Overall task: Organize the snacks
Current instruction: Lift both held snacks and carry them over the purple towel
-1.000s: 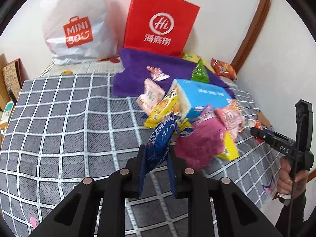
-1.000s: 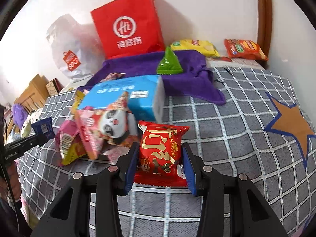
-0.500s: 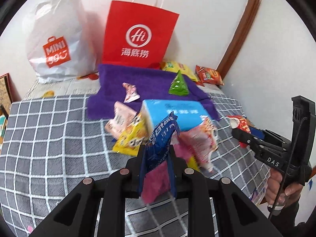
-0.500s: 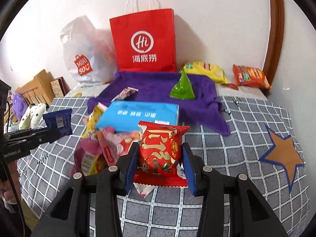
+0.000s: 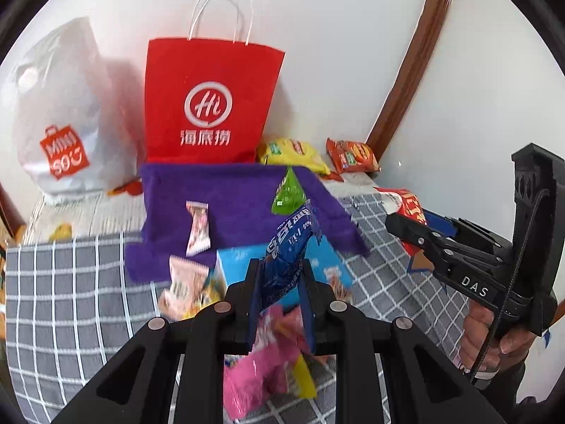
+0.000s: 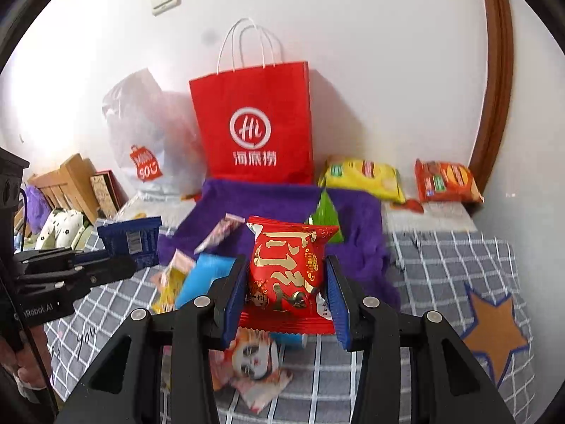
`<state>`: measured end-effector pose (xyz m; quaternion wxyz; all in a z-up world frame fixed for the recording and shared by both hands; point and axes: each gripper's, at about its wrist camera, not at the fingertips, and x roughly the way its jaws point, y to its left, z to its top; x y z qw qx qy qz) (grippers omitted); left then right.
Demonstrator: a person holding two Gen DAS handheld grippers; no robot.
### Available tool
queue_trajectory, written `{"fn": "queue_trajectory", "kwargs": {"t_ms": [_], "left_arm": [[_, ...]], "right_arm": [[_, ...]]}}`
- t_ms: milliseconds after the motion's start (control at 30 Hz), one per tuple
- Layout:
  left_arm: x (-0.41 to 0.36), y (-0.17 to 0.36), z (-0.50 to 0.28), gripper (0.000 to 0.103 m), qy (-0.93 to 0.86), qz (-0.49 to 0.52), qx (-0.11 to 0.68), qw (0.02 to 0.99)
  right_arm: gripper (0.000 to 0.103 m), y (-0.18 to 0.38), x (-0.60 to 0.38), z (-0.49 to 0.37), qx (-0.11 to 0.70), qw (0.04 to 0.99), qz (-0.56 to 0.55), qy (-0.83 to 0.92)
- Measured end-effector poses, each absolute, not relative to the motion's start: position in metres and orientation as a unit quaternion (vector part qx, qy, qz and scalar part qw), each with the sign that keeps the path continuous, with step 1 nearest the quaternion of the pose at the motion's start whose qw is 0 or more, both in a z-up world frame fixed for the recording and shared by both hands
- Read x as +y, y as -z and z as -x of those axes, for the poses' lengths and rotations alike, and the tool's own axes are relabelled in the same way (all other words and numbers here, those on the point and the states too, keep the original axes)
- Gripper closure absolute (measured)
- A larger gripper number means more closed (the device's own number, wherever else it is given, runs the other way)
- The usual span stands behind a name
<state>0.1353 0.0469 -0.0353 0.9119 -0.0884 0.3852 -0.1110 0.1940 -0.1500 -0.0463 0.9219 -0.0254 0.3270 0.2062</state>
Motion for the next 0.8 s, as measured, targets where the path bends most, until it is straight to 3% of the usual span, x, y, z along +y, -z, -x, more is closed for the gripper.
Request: {"fn": "queue_trajectory", "kwargs": {"t_ms": [533,800], "left_arm": [[0.094,0.027,-0.213,0.084,0.069,0.109,0.381,0.916],[0.123,0.042,-0.246,0.084,0.039,0.114,0.389,0.913]], "right_arm": [[0.060,0.034,-0.130,-0.300,0.330,0.917,0.015,-0.223],[0.060,0.070,-0.113,-0.342,0.380,0.892,0.042,-0.242]]}}
